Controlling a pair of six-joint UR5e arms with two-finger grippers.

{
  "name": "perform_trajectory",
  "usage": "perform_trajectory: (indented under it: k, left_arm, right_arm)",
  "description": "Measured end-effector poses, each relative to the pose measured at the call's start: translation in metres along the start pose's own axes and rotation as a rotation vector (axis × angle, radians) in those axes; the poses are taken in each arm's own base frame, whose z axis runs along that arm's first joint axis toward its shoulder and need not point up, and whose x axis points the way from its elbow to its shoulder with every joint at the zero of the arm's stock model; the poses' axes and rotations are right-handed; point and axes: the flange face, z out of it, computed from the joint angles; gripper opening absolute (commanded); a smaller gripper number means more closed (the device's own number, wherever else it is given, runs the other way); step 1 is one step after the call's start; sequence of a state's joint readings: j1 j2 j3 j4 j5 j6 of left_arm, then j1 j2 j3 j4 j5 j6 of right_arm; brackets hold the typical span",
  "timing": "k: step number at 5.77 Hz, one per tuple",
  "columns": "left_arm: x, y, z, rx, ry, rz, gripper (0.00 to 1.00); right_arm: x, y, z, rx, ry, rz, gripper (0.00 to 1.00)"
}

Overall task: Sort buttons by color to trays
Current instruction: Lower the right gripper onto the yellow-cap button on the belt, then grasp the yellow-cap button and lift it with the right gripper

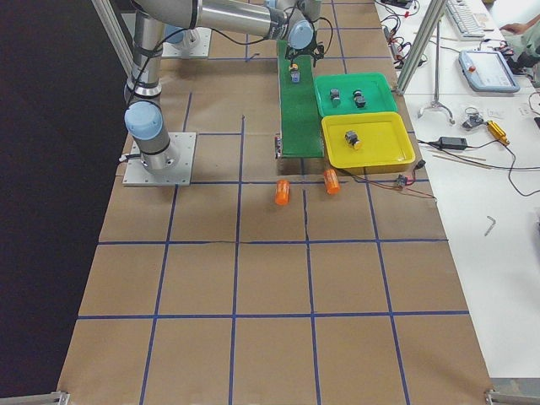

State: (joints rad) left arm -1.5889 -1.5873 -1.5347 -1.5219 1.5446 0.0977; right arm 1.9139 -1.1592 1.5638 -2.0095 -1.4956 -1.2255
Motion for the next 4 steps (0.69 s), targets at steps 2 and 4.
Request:
perform_trajectory:
  k: [2,4]
  left_arm:
    - [0.000,0.005,-0.002,-0.003,-0.004,0.002,0.99]
    - [-0.003,0.009,-0.006,0.004,-0.003,-0.004,0.99]
  right_arm:
    - [-0.023,0.005,0.048,-0.005,0.007,-0.048,0.99]
    - [-0.027,0.029,0.065,-0.068,0.038,-0.080,0.37]
